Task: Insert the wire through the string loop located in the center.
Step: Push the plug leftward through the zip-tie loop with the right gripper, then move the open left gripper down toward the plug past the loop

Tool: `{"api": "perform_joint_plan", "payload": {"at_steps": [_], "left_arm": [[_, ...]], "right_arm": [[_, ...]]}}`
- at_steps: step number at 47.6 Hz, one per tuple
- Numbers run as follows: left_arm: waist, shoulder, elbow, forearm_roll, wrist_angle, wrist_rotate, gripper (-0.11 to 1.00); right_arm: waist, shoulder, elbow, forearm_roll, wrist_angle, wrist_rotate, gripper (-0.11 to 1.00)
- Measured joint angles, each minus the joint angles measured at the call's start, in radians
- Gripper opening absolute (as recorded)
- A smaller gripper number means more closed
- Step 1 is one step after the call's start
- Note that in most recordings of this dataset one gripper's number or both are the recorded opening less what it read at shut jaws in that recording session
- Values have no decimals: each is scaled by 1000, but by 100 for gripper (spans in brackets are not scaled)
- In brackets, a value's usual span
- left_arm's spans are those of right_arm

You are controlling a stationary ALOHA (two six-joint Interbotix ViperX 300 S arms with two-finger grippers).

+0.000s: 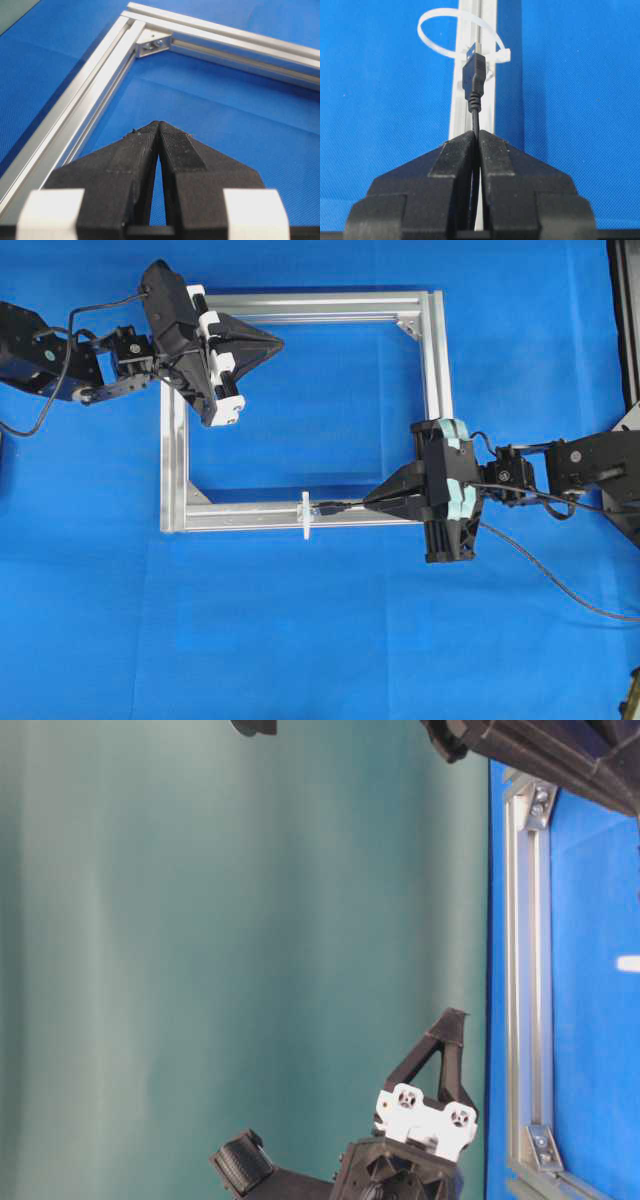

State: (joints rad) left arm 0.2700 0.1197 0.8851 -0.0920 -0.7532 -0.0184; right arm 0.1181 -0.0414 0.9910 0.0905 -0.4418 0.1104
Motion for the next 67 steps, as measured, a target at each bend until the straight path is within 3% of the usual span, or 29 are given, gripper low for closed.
{"api": "perform_joint_plan", "payload": {"at_steps": [11, 38, 67], "left_arm": [[0, 0, -2, 0, 0, 0, 0], [2, 0, 0, 2, -2, 0, 0], [0, 0, 0, 0, 51, 0, 0]], "right_arm": [[0, 23, -23, 2, -15, 0, -2], [6, 167, -192, 0, -18, 0, -2], [6, 170, -198, -2, -35, 0, -2]]}}
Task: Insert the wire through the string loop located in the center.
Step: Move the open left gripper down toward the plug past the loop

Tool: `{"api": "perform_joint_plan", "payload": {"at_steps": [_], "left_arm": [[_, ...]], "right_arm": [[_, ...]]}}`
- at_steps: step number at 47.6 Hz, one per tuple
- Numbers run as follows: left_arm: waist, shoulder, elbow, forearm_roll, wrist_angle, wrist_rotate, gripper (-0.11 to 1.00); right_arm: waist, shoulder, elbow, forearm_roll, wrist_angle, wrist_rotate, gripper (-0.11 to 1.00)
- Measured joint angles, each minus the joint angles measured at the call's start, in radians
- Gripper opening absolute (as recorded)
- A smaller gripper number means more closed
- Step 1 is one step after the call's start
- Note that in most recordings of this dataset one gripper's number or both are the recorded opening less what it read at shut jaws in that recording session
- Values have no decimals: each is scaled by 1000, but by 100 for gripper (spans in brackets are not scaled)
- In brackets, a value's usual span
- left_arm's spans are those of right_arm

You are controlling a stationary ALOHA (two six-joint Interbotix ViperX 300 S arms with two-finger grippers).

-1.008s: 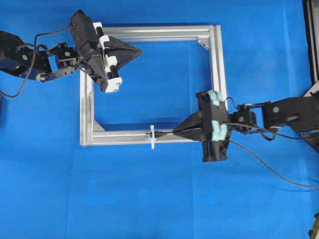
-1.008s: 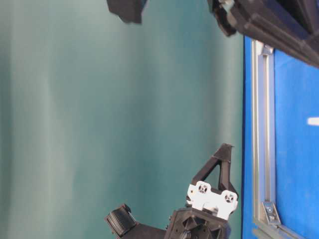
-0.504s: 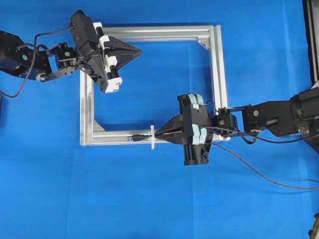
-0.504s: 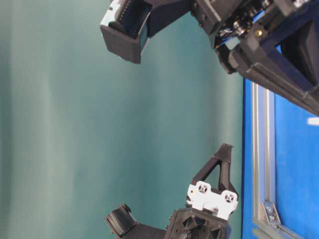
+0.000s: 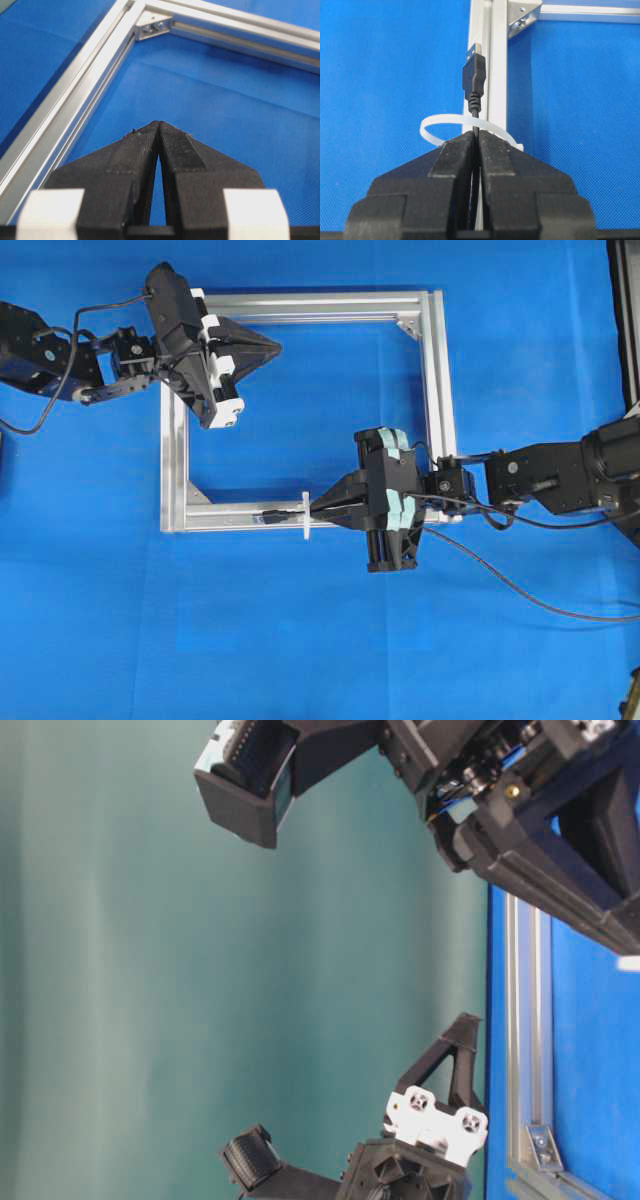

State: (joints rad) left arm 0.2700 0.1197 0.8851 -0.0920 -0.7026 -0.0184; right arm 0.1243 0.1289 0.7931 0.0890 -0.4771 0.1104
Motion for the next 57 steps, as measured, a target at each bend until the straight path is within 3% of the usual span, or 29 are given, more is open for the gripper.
{"api": "perform_joint_plan", "payload": {"at_steps": [37, 57], "left_arm": [[-20, 0, 0, 0, 2, 0, 0], [-268, -58, 66, 0, -3, 0, 0]], "right_arm": [[2, 0, 0, 0, -2, 0, -2], [2, 2, 0, 0, -2, 0, -2]]}}
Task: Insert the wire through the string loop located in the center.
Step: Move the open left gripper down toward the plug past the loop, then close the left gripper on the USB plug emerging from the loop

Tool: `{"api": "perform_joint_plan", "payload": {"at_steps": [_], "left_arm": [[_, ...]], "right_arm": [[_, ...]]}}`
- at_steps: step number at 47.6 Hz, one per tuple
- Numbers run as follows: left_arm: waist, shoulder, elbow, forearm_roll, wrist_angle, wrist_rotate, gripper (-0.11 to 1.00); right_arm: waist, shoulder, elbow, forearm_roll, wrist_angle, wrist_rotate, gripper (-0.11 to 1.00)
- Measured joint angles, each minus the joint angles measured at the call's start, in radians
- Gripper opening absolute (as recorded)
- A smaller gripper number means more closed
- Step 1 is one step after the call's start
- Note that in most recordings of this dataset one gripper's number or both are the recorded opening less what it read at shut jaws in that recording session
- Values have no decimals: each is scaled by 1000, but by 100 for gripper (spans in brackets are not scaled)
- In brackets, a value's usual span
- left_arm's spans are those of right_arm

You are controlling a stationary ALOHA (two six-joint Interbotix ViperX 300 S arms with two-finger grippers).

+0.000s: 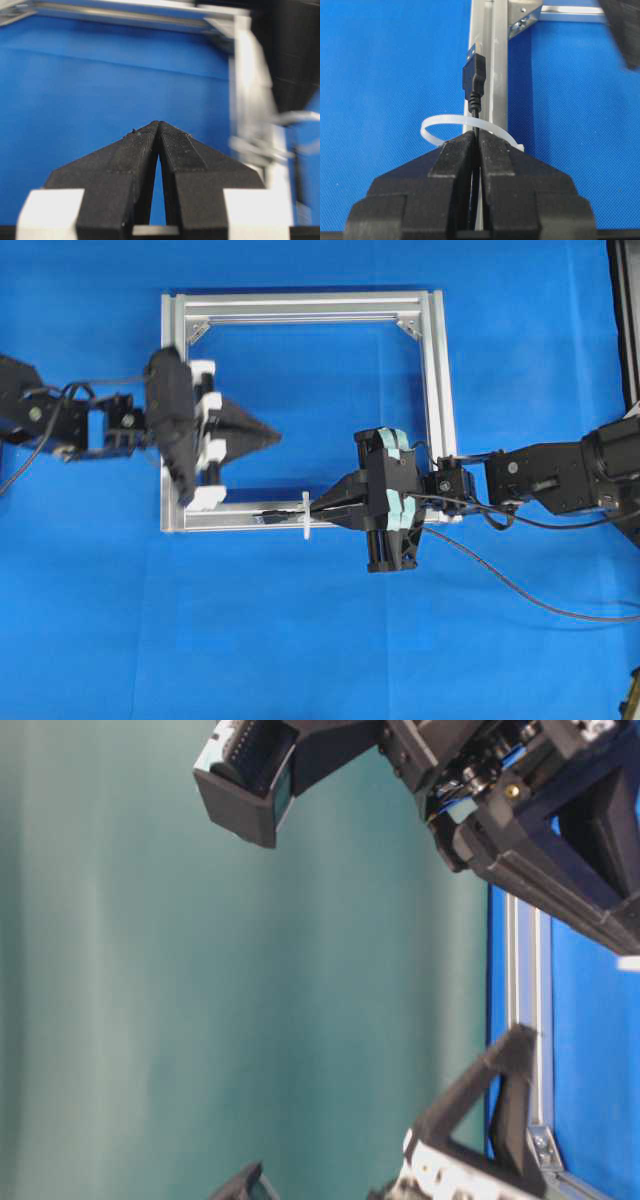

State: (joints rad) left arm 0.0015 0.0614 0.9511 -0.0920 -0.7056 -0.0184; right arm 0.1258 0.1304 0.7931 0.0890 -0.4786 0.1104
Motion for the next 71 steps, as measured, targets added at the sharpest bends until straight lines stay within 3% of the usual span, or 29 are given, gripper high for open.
{"api": "perform_joint_plan", "payload": {"at_steps": [12, 31, 36, 45, 49, 71], "left_arm": [[-129, -58, 25, 0, -14, 5, 0], [-149, -58, 21, 14, 25, 17, 2], [-149, -58, 17, 14, 25, 6, 21], [-144, -57, 0, 12, 26, 0, 77], [-144, -52, -8, 12, 41, 0, 91], [-146, -20, -49, 12, 130, 2, 92]], "right_arm": [[0, -2, -2, 0, 0, -3, -2], [0, 0, -2, -2, -3, -6, -2], [0, -2, -2, -2, -5, -6, -2], [0, -2, 0, -2, -5, -6, -2], [0, -2, -2, -2, -5, -6, -2], [0, -2, -2, -2, -5, -6, -2]]}}
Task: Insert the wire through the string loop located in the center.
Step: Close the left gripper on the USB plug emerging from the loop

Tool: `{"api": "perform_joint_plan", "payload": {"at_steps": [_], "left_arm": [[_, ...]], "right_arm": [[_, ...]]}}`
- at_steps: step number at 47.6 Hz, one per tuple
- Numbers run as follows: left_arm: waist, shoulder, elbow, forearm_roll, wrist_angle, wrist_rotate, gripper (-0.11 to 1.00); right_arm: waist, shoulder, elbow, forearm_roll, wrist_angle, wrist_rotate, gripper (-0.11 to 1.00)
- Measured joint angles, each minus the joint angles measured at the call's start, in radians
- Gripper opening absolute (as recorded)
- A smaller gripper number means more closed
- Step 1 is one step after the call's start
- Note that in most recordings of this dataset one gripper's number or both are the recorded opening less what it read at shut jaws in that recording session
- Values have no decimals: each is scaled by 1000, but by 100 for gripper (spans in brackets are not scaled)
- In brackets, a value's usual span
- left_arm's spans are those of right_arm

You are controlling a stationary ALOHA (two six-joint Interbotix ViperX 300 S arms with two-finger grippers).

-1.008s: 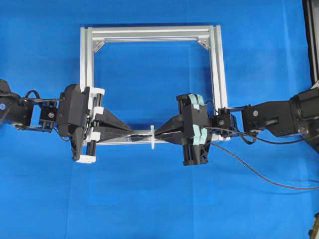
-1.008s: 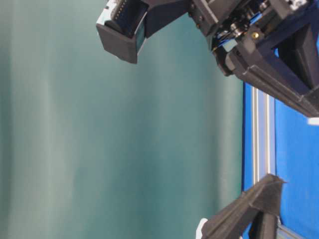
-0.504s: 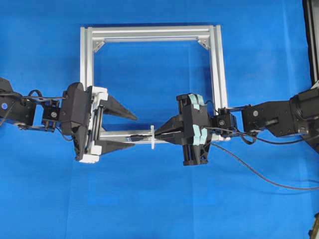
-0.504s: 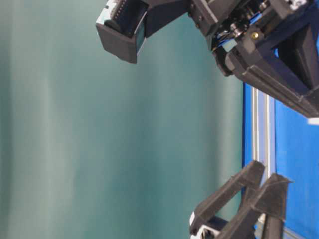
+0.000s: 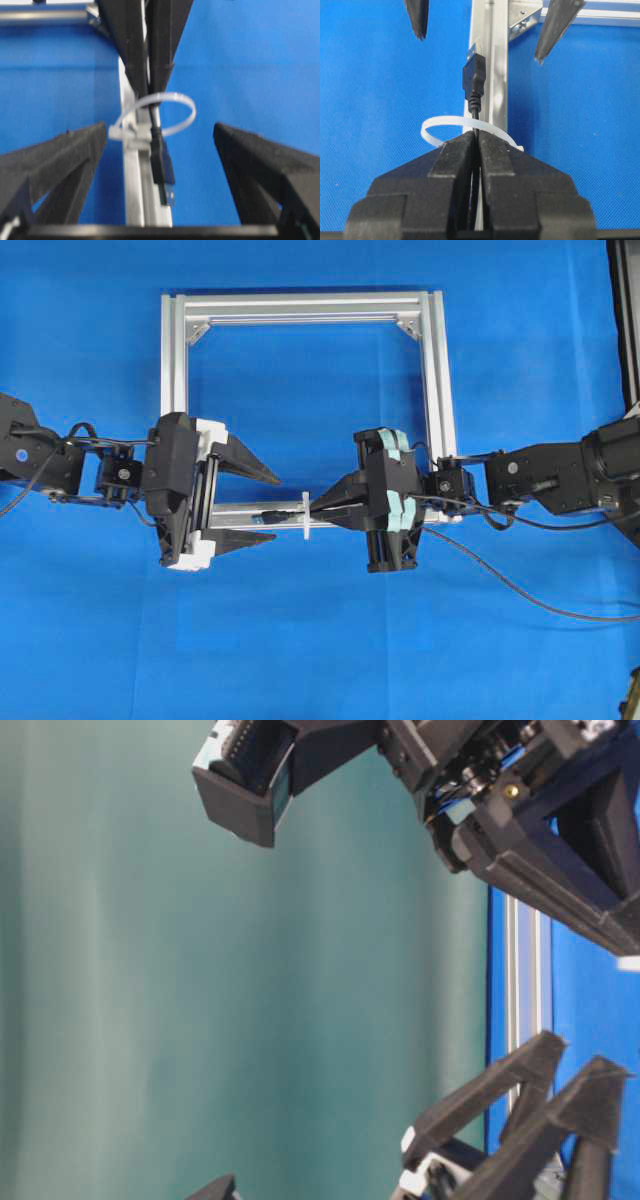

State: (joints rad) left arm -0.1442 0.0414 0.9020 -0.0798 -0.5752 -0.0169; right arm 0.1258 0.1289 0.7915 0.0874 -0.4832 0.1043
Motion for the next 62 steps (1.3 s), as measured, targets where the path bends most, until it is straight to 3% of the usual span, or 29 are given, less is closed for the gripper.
{"api": "perform_joint_plan", "payload": {"at_steps": [14, 62], "left_arm": [[0, 95, -15, 0, 15, 0, 92], [0, 100, -23, 2, 15, 0, 92]], "right_arm": [[0, 0, 2, 0, 0, 0, -2], [0, 0, 0, 0, 0, 0, -2]]}}
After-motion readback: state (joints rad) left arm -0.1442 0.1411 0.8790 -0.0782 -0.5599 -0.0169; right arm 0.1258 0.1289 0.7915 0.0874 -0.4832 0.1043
